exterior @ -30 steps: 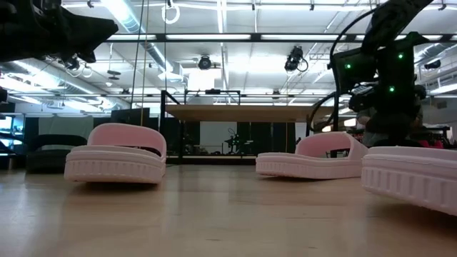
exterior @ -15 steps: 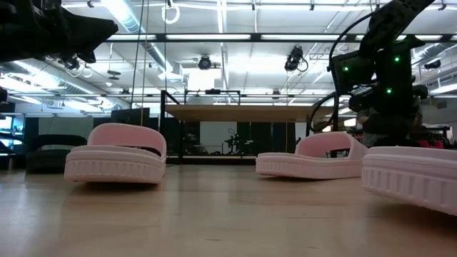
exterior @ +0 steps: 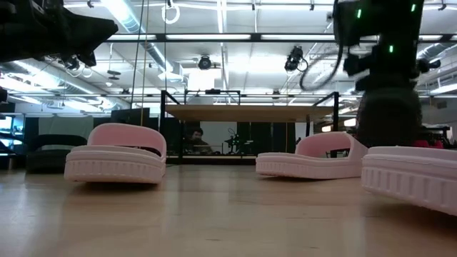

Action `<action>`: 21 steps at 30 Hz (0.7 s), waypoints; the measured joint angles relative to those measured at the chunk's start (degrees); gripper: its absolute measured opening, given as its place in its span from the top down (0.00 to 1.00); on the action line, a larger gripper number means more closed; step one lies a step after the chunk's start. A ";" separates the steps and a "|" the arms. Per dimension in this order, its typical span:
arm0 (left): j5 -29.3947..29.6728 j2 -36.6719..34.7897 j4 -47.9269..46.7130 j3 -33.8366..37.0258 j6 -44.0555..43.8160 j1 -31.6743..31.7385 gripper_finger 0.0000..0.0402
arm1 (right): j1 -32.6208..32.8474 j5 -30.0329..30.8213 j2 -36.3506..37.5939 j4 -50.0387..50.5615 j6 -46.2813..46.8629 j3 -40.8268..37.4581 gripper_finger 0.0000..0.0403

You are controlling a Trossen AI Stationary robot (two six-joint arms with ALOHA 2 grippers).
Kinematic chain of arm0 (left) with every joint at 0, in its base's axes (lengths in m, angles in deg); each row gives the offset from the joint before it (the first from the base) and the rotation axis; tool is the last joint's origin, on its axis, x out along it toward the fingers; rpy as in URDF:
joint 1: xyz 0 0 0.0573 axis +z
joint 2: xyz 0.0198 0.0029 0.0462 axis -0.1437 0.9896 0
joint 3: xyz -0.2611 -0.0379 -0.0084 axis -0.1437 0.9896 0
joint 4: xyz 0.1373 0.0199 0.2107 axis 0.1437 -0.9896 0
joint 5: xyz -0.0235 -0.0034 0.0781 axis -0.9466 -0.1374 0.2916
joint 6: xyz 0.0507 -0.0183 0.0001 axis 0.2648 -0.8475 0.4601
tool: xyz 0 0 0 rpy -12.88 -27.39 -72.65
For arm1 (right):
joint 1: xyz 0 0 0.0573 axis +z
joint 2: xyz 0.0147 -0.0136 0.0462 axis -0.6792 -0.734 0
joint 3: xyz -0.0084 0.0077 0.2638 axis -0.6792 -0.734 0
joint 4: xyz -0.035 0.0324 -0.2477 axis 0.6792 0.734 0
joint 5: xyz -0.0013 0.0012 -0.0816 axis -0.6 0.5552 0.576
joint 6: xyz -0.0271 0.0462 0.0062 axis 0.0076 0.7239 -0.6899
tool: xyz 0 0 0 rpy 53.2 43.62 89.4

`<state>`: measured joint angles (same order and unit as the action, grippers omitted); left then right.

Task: Pick and place slides into the shelf
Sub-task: Put the right black slide on the shelf

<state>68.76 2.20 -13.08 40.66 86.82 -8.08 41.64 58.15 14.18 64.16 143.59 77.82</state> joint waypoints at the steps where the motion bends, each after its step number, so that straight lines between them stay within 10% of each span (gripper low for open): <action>1: 0.00 0.00 0.00 0.00 -0.72 0.00 0.85 | 2.14 -1.05 0.00 0.50 1.30 1.84 0.98; 10: -0.01 0.00 -0.28 0.00 -5.03 0.00 0.84 | 19.78 -2.72 0.00 -4.08 -0.50 16.81 0.98; 21: 0.00 -0.02 0.53 0.00 -4.98 0.00 0.86 | 20.15 19.44 0.00 -11.51 -29.02 24.54 0.98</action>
<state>68.76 2.18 -12.55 40.66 81.84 -8.08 61.79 77.59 14.18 52.65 114.57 102.36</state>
